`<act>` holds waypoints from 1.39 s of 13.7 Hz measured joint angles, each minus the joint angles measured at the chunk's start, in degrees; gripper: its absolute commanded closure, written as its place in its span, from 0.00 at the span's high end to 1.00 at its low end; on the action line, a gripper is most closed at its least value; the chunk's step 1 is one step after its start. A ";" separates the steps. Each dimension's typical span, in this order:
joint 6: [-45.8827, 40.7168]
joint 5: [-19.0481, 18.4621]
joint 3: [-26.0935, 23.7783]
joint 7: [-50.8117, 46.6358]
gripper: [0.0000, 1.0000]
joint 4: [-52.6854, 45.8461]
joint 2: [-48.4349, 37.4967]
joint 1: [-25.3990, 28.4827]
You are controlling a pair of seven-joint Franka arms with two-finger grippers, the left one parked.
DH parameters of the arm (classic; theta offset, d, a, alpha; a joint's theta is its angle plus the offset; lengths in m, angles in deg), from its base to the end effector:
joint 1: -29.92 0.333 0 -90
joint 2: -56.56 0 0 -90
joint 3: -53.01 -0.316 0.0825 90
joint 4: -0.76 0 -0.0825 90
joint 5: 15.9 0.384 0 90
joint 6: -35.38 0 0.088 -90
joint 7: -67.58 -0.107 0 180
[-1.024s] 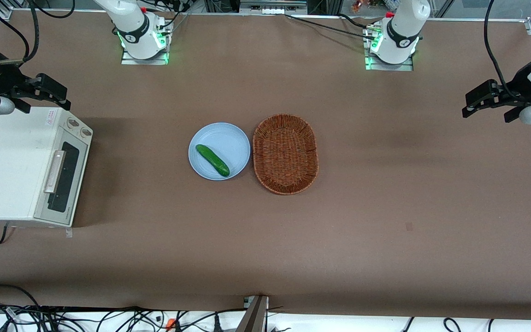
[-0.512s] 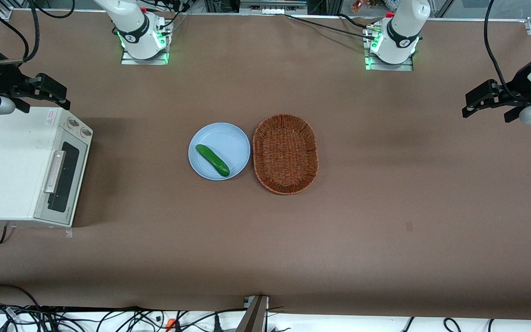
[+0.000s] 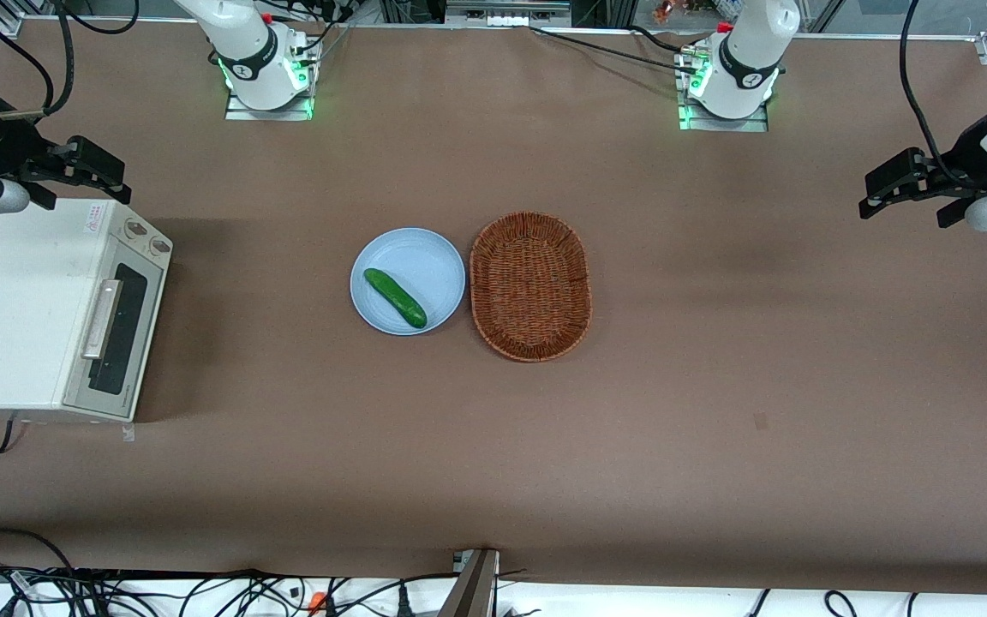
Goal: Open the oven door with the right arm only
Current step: 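Lower the right gripper to the oven door's silver handle and hook it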
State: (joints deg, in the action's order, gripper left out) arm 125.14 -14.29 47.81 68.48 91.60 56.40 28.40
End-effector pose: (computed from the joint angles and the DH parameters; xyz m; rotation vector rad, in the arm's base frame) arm 0.5515 0.0386 0.6188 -3.1116 -0.1243 0.0261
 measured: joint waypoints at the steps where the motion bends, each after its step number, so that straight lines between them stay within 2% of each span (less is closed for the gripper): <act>1: 0.12 -0.44 0.00 0.24 0.87 0.07 0.33 0.00; 4: 3.15 -2.78 0.06 1.46 0.52 1.28 2.83 -0.07; 9: 15.30 -5.80 4.29 4.34 0.23 5.15 12.17 -0.64; 11: 19.05 -6.37 6.35 5.90 0.16 5.44 15.76 -0.86; 14: 22.68 -7.30 7.82 6.98 0.00 5.46 18.99 -0.89; 19: 27.14 -7.36 9.12 8.56 0.00 7.19 20.40 -0.89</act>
State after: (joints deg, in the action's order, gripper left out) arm 152.29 -21.65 56.93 77.05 98.80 76.80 27.51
